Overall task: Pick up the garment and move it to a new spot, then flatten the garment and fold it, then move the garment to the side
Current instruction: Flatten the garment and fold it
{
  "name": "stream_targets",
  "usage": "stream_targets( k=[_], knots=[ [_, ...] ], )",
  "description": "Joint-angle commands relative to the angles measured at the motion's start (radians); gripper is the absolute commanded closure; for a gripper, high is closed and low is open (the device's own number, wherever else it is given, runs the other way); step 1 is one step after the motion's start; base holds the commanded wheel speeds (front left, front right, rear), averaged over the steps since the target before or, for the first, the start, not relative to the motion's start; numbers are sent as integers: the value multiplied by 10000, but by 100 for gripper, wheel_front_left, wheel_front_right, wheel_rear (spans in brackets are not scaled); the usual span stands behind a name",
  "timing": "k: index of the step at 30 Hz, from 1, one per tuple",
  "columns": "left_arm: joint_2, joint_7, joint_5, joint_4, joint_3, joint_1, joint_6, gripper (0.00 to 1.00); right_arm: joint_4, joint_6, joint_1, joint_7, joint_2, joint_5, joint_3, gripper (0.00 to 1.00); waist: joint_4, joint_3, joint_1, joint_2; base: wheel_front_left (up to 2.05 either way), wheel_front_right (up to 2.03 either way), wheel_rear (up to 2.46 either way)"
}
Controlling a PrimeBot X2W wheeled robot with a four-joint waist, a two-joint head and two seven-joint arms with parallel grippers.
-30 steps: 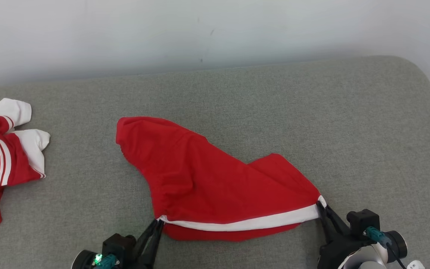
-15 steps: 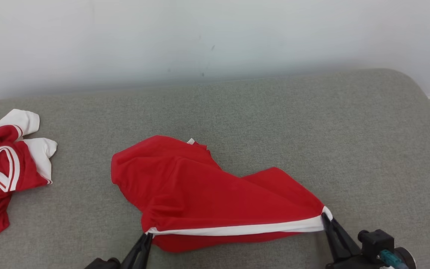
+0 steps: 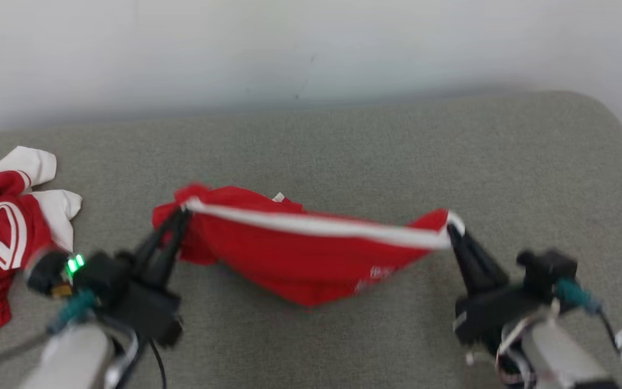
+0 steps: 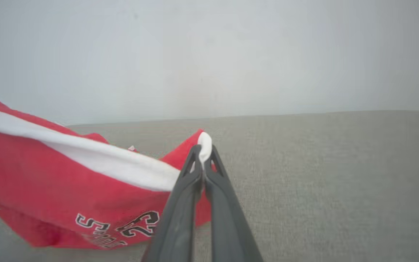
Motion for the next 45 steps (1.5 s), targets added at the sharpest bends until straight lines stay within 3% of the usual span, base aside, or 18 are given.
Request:
stream_targets(
  k=[1,6,14,17,27,35,45],
  knots=[
    [413,10,-403,188,-303,-958,17,100,148,16,-866,81,-142,326,220,100,-142,376,1,-1,0,0,0],
    [1190,632,-1768,588,-1539,-3931,17,100,637,16,-3370,340,-430,948,794,100,-206,1292,1,-1,0,0,0],
    [1722,1971,-4194,1290,-3160,-9066,17,100,1153,16,-7688,1402,-461,3764,369,100,-267,2905,1,-1,0,0,0],
    [1768,2308,-4878,1776,-3591,-10656,17,100,1669,16,-9051,1926,-319,4793,20,100,-341,3347,1,-1,0,0,0],
    [1251,2565,-6213,2975,-4359,-14302,16,100,3092,16,-12471,2803,-292,5745,-277,100,-600,4392,1,-1,0,0,0],
    [788,1893,-7130,3620,-5228,-15355,16,100,3505,16,-13332,2419,-612,5771,-71,100,-728,4677,1,-1,0,0,0],
    [929,827,-8295,3238,-6416,-14149,16,100,2930,16,-11683,1915,-1075,6305,603,100,-942,4318,1,-1,0,0,0]
  ],
)
